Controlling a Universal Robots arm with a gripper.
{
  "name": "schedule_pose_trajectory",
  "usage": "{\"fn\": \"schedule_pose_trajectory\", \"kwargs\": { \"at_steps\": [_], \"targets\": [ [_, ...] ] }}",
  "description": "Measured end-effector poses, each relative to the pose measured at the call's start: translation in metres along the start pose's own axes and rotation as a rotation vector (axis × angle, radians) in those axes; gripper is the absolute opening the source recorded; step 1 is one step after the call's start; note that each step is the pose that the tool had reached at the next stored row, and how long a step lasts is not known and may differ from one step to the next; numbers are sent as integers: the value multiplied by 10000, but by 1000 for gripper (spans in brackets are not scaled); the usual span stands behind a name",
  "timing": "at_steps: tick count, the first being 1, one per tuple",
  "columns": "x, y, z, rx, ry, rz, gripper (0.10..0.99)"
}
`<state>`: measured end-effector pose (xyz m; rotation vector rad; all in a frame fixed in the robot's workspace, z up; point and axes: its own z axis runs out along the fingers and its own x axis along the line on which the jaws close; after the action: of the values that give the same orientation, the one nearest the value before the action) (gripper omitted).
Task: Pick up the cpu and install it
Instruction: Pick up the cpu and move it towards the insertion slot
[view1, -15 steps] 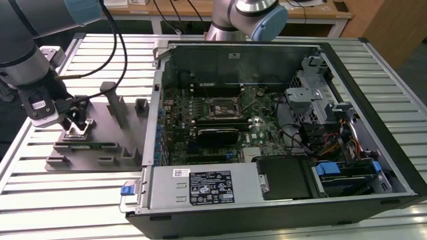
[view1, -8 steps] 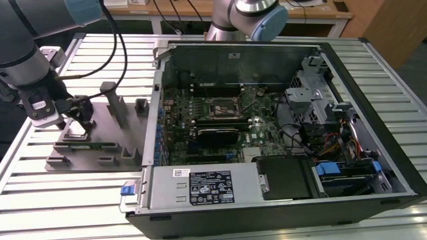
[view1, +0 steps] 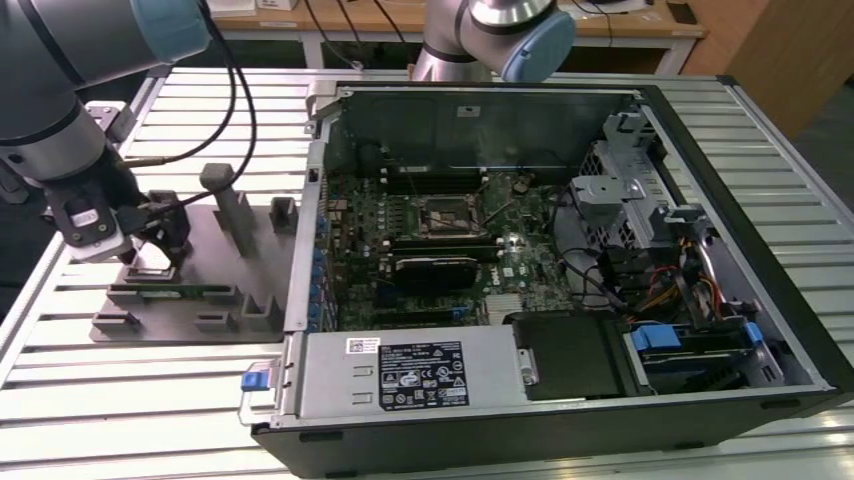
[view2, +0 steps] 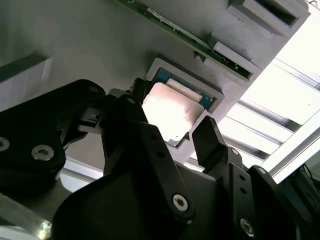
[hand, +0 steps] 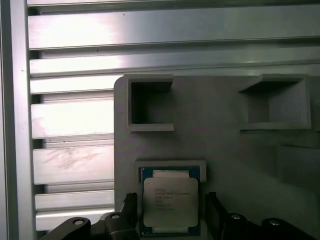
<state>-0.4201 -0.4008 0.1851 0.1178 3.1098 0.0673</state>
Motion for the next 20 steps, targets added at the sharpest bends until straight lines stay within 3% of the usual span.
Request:
{"fn": "schedule_pose_trajectory", "kwargs": {
  "at_steps": [15, 17, 18, 20],
  "targets": [
    [3, 23, 35, -19, 1, 0, 647],
    [3, 23, 35, -19, 1, 0, 635],
    [3, 24, 35, -19, 1, 0, 565],
    [3, 24, 35, -19, 1, 0, 565]
  ]
}}
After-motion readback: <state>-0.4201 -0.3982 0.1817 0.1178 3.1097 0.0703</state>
